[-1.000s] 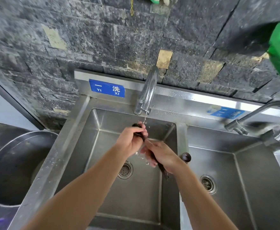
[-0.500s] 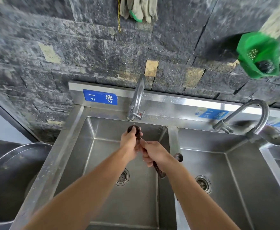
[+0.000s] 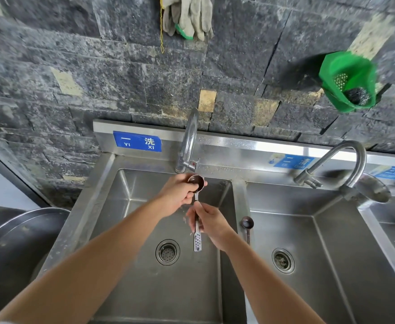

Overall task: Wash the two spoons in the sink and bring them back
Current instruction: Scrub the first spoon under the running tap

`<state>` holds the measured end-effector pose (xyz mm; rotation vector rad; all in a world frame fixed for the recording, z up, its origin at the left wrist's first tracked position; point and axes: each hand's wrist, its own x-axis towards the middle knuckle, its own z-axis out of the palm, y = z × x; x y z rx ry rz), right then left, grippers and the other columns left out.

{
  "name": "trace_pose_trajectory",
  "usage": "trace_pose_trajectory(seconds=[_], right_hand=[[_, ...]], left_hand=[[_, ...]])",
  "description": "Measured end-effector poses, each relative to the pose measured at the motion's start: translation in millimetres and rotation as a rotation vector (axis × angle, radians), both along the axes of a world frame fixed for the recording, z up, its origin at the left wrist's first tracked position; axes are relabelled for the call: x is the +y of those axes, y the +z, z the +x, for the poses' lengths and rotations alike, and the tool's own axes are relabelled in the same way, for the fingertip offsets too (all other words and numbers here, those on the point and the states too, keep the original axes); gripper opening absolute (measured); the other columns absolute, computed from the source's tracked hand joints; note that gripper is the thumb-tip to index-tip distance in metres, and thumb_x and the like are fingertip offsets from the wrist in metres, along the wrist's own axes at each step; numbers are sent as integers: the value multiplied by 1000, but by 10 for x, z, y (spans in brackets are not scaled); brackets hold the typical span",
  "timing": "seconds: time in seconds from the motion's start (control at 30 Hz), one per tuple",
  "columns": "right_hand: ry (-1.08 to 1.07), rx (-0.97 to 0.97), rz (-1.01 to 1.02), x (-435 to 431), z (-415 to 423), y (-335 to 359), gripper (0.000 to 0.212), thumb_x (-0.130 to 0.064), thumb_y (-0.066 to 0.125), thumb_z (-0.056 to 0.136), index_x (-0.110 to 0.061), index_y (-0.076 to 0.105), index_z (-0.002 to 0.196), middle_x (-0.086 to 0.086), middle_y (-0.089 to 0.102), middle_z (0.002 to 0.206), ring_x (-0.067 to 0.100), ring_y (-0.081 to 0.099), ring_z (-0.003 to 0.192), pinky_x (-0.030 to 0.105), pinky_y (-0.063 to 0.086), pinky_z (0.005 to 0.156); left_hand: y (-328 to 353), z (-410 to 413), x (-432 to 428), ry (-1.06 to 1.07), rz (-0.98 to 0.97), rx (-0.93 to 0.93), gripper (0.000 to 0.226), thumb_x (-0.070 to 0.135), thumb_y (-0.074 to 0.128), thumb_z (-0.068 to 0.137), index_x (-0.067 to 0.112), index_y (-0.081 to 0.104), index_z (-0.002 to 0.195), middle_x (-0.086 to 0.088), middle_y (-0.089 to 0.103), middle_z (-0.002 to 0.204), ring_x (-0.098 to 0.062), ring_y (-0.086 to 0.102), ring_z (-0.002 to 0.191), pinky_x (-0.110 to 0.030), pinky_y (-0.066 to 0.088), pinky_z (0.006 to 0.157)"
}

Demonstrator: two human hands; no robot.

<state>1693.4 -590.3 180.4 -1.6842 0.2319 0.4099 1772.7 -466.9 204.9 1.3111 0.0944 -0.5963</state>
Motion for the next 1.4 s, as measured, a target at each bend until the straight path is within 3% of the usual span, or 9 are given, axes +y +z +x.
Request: trace_pose_trajectory(seconds=[0.1, 0.23, 0.37, 0.6, 0.8, 0.97, 1.13, 1.27, 1.4], right_hand=[[-15, -55, 120, -72, 11, 79, 30, -21, 42, 105, 0, 64, 102, 10, 67, 81, 24, 62, 72, 36, 56, 75], [-10, -211, 256, -135, 89, 314, 19, 1, 49, 99, 14, 60, 108, 26, 66, 103, 39, 64, 92, 55, 51, 95], [63, -376, 315, -148, 148, 541, 19, 2, 55, 96, 15, 65, 105, 29, 70, 107, 38, 69, 99, 47, 54, 96], [32, -181, -81, -132, -42, 304, 15, -9, 77, 81, -4, 78, 95, 18, 77, 95, 28, 72, 93, 45, 54, 96], [9, -316, 287, -119, 55, 518, 12, -5, 78, 78, -13, 80, 86, 11, 77, 90, 30, 69, 88, 43, 60, 85], [161, 28, -276, -223, -255, -51, 13, -22, 82, 78, -16, 80, 89, 0, 79, 86, 11, 74, 82, 43, 58, 91], [34, -39, -276, -259, -276, 39, 25, -27, 87, 70, -40, 75, 88, -19, 76, 91, 0, 72, 90, 29, 57, 91], [-77, -290, -125, -76, -209, 287, 17, -27, 82, 75, -24, 80, 91, -11, 78, 87, 5, 73, 85, 23, 57, 86], [31, -42, -317, -21, -403, 8, 9, -19, 78, 79, -16, 81, 87, -3, 78, 82, 8, 72, 76, 31, 59, 86]], left_hand=[[203, 21, 150, -179, 137, -169, 36, -12, 57, 84, 7, 66, 114, -17, 62, 81, -9, 47, 49, -20, 32, 43], [533, 20, 284, -356, 241, -310, 42, -15, 55, 85, 6, 65, 120, -19, 59, 75, -17, 50, 55, -24, 40, 48], [836, -58, 320, -364, 334, -492, 41, -10, 61, 87, 5, 63, 125, -22, 63, 77, -19, 52, 54, -22, 48, 53], [1016, -114, 280, -357, 561, -649, 33, -2, 62, 88, 11, 68, 118, -8, 64, 61, -17, 55, 48, -28, 51, 57], [951, -231, 157, -209, 600, -666, 22, 0, 62, 87, 8, 73, 104, -5, 61, 53, -7, 50, 36, -18, 38, 38], [1136, -146, 178, -121, 509, -631, 21, -1, 62, 87, 9, 74, 102, -9, 59, 57, -15, 49, 43, -18, 35, 38], [1076, -182, 229, -153, 530, -638, 20, 0, 61, 88, 10, 74, 100, -8, 56, 52, -17, 47, 42, -20, 35, 37], [947, -214, 192, -154, 452, -541, 22, -1, 60, 89, 9, 72, 104, -12, 55, 56, -16, 44, 43, -22, 33, 39], [937, -131, 244, -90, 401, -513, 18, -1, 60, 89, 7, 71, 103, -14, 57, 62, -16, 46, 47, -23, 32, 40]])
